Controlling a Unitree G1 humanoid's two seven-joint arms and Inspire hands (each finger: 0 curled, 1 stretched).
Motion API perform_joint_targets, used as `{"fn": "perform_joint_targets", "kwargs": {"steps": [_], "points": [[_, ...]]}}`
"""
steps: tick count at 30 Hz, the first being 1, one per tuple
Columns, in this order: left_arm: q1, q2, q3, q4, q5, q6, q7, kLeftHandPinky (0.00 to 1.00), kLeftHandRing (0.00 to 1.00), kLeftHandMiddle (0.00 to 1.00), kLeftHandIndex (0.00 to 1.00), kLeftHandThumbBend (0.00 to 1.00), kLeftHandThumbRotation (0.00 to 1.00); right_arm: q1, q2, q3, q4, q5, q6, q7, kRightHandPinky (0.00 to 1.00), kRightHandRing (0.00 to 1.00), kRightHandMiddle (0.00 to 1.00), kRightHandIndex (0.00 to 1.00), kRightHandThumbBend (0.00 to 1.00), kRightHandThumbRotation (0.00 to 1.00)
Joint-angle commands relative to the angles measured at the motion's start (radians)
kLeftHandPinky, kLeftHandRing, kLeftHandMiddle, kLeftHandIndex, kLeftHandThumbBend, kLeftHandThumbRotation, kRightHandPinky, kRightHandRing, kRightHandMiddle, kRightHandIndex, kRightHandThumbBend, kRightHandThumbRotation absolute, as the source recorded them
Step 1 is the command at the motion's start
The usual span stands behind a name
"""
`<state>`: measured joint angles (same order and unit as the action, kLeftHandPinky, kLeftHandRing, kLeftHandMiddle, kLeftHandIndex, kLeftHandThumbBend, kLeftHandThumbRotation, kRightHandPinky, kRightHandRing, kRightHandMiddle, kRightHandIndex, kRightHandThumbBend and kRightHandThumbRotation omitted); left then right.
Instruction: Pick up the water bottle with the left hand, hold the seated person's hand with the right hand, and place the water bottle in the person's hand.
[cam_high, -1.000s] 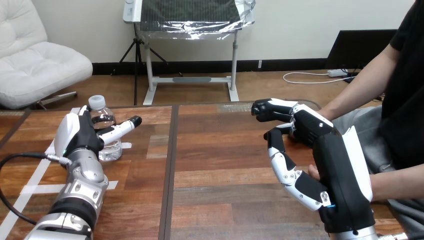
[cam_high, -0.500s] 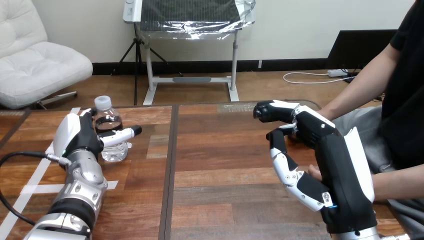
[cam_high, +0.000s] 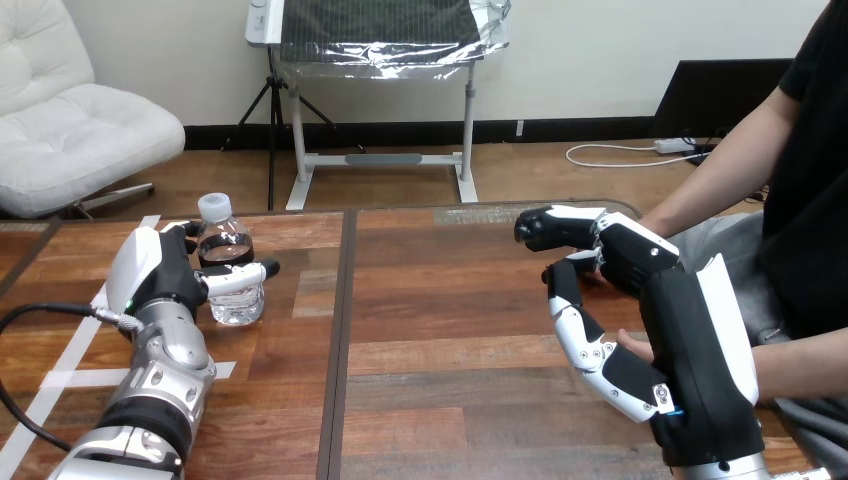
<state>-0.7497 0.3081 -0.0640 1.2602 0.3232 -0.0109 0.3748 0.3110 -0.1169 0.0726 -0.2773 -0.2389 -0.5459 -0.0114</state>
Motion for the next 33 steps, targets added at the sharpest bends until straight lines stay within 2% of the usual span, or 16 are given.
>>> {"fn": "perform_joint_targets", "kwargs": {"steps": [1, 7, 16, 29, 33], "points": [[-0.06, 0.021, -0.014, -0.005, 0.017, -0.052, 0.052, 0.64, 0.71, 0.75, 0.73, 0.75, 0.11, -0.043, 0.004, -0.006, -0.034, 0.014, -0.011, -0.003, 0.51, 0.65, 0.7, 0.62, 0.15, 0.0], [-0.052, 0.025, -0.013, 0.002, 0.018, -0.081, 0.083, 0.55, 0.62, 0.66, 0.66, 0.74, 0.02, -0.041, 0.004, -0.006, -0.04, 0.015, -0.008, -0.002, 0.5, 0.65, 0.7, 0.62, 0.15, 0.0], [-0.05, 0.033, -0.014, 0.014, 0.017, -0.095, 0.086, 0.48, 0.55, 0.59, 0.58, 0.74, 0.0, -0.042, 0.003, -0.01, -0.038, 0.003, -0.018, -0.008, 0.5, 0.64, 0.7, 0.61, 0.16, 0.0], [-0.06, 0.032, -0.008, 0.022, 0.007, -0.074, 0.054, 0.46, 0.52, 0.57, 0.57, 0.77, 0.0, -0.036, 0.002, -0.013, -0.043, 0.004, -0.016, -0.008, 0.48, 0.63, 0.69, 0.6, 0.16, 0.0], [-0.061, 0.029, -0.017, 0.024, 0.016, -0.069, 0.051, 0.46, 0.53, 0.58, 0.58, 0.78, 0.0, -0.036, -0.002, -0.018, -0.043, 0.001, -0.02, -0.009, 0.48, 0.63, 0.69, 0.6, 0.16, 0.0]]}}
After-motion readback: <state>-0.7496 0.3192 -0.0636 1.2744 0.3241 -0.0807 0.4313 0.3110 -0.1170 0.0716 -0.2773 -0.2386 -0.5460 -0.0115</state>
